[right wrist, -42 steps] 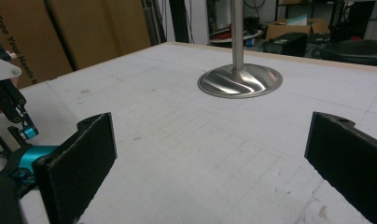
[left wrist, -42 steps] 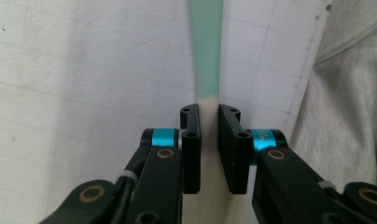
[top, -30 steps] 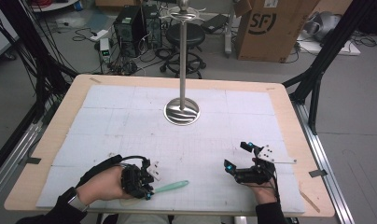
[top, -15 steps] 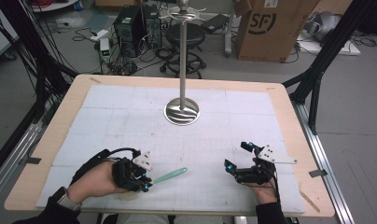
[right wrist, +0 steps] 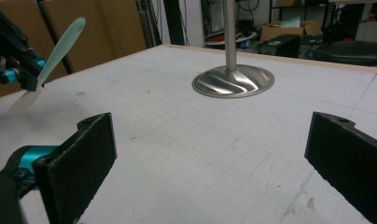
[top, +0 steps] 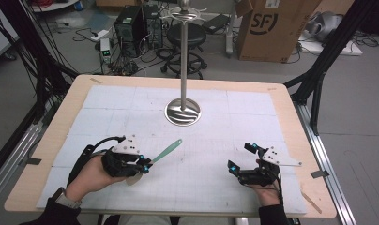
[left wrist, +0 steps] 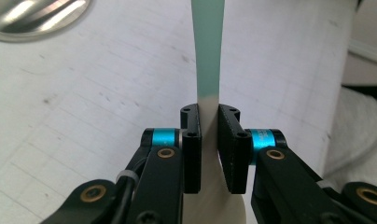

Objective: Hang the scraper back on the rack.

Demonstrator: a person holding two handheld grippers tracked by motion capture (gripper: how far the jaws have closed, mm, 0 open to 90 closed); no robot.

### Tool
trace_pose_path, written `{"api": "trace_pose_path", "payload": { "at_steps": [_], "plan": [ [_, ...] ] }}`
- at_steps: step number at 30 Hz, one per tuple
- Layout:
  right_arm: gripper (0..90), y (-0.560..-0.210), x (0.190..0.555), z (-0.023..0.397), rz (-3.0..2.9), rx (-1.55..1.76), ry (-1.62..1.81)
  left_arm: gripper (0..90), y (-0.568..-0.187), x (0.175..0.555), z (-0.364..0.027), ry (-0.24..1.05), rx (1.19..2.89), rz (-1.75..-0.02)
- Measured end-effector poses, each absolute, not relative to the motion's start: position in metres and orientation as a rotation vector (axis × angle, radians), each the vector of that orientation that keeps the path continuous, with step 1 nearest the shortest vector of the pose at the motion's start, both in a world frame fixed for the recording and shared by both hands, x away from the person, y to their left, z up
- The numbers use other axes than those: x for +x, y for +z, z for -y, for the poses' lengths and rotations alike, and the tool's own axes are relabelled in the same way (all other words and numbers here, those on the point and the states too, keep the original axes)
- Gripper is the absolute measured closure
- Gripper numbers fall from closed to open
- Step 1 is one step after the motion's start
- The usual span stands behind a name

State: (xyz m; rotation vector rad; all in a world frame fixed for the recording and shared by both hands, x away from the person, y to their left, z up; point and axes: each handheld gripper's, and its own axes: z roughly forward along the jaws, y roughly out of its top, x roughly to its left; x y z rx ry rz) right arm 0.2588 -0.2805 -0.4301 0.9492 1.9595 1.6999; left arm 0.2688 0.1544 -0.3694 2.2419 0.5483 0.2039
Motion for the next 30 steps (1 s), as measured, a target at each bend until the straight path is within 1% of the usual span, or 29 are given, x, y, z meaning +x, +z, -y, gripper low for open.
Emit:
{"api": "trace_pose_path", "payload": {
  "at_steps": [3,8,11,17,22,30],
  "plan": [
    [0.8,-0.431,0.257,0.281,-1.969,0.948,1.691,80.1,-0.371,0.271,-0.158,0.218,2.182,-0.588],
    [0.8,-0.431,0.254,0.282,-1.970,0.948,1.687,80.1,-0.371,0.280,-0.162,0.165,2.131,-0.616],
    [0.8,-0.432,0.251,0.284,-1.964,0.952,1.683,80.1,-0.369,0.286,-0.163,0.166,2.102,-0.627],
    [0.8,-0.433,0.247,0.286,-1.968,0.957,1.673,80.1,-0.361,0.296,-0.167,0.187,2.037,-0.648],
    [0.8,-0.434,0.246,0.287,-1.973,0.960,1.664,80.1,-0.352,0.307,-0.170,0.229,1.997,-0.664],
    [0.8,-0.434,0.246,0.290,-1.965,0.967,1.668,80.2,-0.349,0.326,-0.166,0.224,1.944,-0.670]
  ]
}}
